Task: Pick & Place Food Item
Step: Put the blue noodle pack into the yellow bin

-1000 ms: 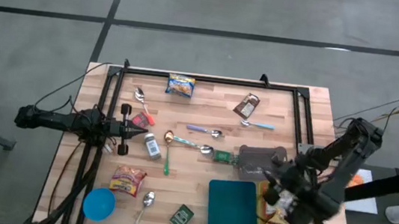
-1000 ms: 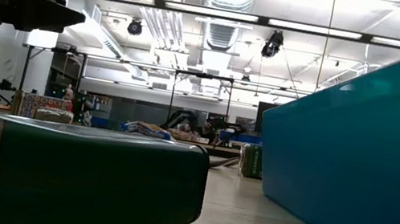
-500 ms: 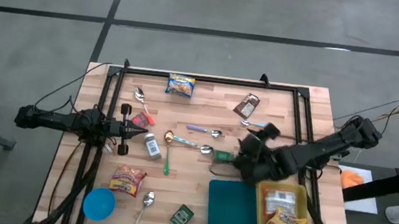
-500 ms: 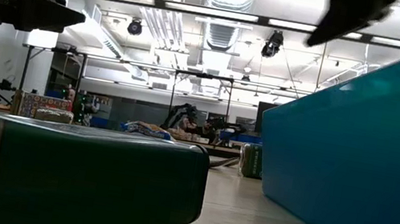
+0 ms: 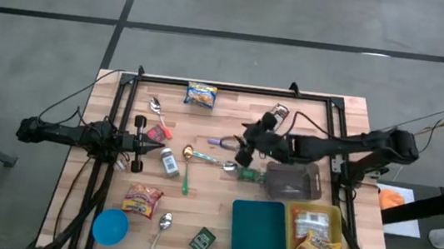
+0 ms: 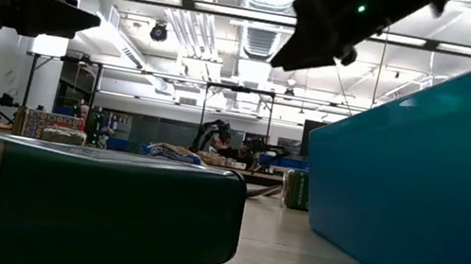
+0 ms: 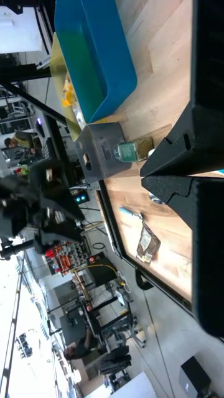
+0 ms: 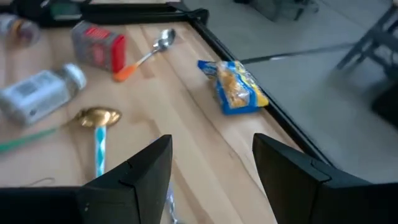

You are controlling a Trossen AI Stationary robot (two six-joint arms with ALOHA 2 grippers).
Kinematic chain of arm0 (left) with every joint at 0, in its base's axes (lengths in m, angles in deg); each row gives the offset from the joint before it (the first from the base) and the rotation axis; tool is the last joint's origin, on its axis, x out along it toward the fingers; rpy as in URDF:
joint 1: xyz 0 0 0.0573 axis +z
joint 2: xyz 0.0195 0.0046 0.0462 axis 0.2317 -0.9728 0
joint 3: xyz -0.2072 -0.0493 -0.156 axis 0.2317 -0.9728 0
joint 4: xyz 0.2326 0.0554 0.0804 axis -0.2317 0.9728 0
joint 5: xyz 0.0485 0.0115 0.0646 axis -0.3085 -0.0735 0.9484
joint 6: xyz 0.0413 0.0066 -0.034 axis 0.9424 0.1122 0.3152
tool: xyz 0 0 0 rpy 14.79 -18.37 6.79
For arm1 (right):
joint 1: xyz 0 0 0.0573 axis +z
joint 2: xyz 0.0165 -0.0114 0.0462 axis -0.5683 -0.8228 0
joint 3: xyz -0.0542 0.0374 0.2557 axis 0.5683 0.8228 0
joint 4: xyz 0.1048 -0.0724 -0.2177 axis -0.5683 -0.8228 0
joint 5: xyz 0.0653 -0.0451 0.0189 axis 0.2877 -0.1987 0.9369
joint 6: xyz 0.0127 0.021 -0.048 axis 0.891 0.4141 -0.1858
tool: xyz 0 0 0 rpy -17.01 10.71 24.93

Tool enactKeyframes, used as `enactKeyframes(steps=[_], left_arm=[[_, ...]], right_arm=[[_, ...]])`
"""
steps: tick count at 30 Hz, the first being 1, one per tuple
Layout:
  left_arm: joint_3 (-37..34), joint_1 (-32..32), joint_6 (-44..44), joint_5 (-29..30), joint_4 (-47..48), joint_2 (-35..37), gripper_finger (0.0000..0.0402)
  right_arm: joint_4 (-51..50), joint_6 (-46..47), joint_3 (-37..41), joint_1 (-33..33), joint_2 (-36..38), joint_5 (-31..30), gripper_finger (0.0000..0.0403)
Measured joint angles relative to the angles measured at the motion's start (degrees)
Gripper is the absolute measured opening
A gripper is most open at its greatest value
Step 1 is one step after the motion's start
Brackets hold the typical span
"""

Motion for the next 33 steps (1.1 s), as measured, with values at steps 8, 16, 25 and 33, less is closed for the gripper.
enactKeyframes(steps=[8, 16, 25, 33], left_arm=[[0.0, 0.0, 0.0, 0.0, 0.0, -0.1, 0.0], [0.0, 0.0, 0.0, 0.0, 0.0, -0.3, 0.0], [0.0, 0.0, 0.0, 0.0, 0.0, -0.7, 0.0], [0.0, 0.0, 0.0, 0.0, 0.0, -1.3, 0.0]], right_arm=[[-1.4, 10.3, -4.4, -9.9, -3.3, 16.1, 0.0222], [-9.0, 11.6, -16.9, -12.6, -15.2, 21.5, 0.0222], [-13.9, 14.9, -31.0, -13.2, -29.4, 21.2, 0.0222], [-14.8, 17.7, -37.8, -16.4, -35.9, 23.6, 0.0222]])
